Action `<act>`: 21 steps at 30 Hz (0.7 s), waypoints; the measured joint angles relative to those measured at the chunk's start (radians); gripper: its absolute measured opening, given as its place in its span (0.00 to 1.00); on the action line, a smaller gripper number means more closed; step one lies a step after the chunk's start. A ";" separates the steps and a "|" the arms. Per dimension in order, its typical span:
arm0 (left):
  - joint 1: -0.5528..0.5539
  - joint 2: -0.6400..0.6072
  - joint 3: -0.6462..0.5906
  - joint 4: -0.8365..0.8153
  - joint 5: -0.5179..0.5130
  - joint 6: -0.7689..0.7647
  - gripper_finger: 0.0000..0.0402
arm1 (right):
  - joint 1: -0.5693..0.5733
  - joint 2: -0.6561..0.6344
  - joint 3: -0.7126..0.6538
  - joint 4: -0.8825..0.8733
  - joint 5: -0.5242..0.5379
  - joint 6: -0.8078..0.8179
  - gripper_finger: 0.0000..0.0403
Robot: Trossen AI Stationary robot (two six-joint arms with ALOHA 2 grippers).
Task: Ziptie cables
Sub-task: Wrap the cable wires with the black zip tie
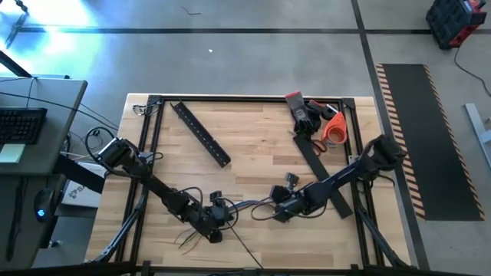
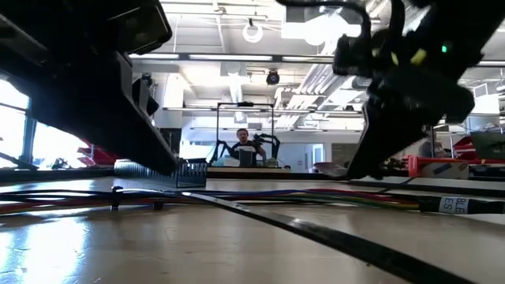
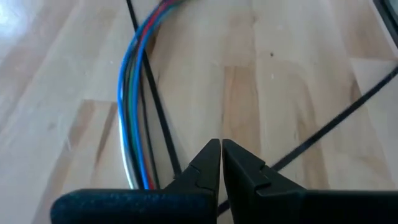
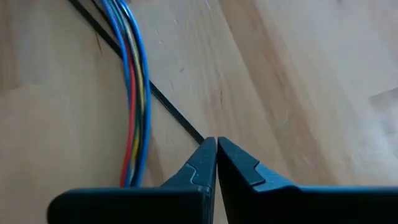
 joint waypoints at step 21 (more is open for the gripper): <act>0.016 0.011 0.000 0.008 0.017 -0.005 0.00 | -0.153 0.101 -0.208 0.674 -0.027 -0.199 0.00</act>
